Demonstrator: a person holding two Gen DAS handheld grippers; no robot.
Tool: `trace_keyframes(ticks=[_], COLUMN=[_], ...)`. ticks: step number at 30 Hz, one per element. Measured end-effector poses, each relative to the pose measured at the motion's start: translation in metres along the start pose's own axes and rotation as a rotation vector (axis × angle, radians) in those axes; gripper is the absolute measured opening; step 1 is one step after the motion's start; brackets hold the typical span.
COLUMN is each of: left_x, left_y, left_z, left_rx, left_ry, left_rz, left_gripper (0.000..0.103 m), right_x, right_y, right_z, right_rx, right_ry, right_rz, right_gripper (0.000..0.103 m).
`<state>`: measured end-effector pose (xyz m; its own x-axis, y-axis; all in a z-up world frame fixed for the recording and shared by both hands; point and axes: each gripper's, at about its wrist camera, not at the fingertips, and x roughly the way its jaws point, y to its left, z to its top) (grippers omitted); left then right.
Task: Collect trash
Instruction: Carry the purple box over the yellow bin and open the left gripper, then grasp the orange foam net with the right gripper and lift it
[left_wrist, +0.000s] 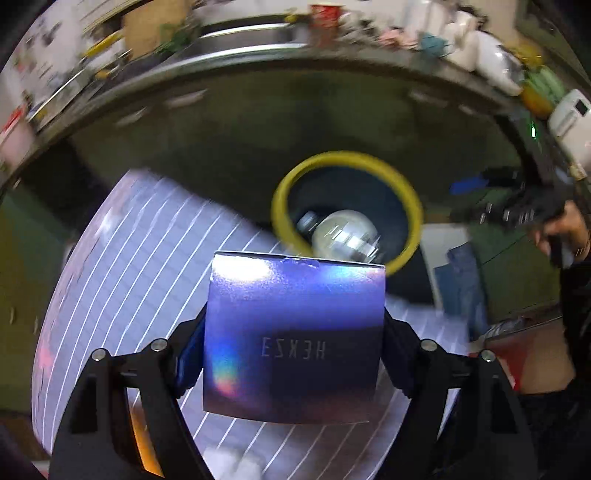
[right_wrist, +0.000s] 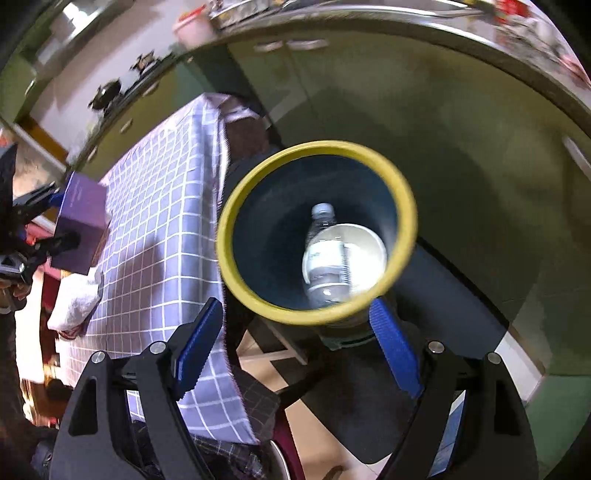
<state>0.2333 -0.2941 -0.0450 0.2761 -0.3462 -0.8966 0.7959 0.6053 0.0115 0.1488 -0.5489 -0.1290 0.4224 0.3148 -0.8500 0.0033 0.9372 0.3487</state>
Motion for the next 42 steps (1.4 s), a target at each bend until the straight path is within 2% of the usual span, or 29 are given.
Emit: trace_keyframes(ticks=[5,7,9,10,14,19,23,28,30,32,35,40,42], left_x=[0.041,0.065,0.082,0.092,0.102,0.071,0.028,-0.036,-0.059,-0.088,-0.12,-0.147,-0.155], left_y=[-0.043,-0.053,-0.06,-0.063,-0.06,-0.039,-0.02,0.002,0.009,0.015,0.024,0.036,0.038], left_z=[0.068,0.091,0.104,0.111,0.119,0.1,0.062,-0.003,-0.033,-0.07,-0.124,-0.21,-0.237], left_rx=[0.057,0.058,0.065,0.065,0.016,-0.034,-0.106,-0.191,-0.214,-0.233,-0.292,-0.441,-0.487], left_ry=[-0.032,-0.032,-0.028,-0.028,-0.022,-0.065,-0.109,-0.178,-0.199,-0.231,-0.251,-0.225,-0.226], left_rz=[-0.08,-0.087,-0.074,-0.058,-0.067,-0.047,-0.046,-0.006,0.047,0.143,0.248,0.313,0.331], left_gripper=[0.075,0.076,0.087,0.088,0.088,0.088,0.088,0.09,0.091,0.091,0.093,0.093,0.093], right_x=[-0.017,-0.022,-0.025,-0.027,-0.032,-0.042,-0.041,-0.029,-0.02,-0.01,0.005,0.048,0.066], right_y=[-0.033,-0.045,-0.055,-0.059,-0.072,-0.073,-0.056,-0.003,0.031,0.067,0.124,0.224,0.259], right_z=[-0.026,-0.038,-0.047,-0.051,-0.068,-0.069,-0.065,-0.054,-0.047,-0.039,-0.024,-0.001,0.008], right_rx=[0.069,0.098,0.123,0.134,0.161,0.155,0.109,-0.033,-0.117,-0.203,-0.326,-0.506,-0.541], right_ry=[-0.014,-0.019,-0.025,-0.027,-0.028,-0.054,-0.047,-0.003,0.027,0.049,0.071,0.125,0.133], right_rz=[-0.009,-0.012,-0.006,-0.003,-0.006,-0.007,0.009,0.057,0.094,0.133,0.187,0.266,0.29], right_gripper=[0.081,0.081,0.082,0.082,0.082,0.083,0.084,0.084,0.084,0.084,0.084,0.084,0.08])
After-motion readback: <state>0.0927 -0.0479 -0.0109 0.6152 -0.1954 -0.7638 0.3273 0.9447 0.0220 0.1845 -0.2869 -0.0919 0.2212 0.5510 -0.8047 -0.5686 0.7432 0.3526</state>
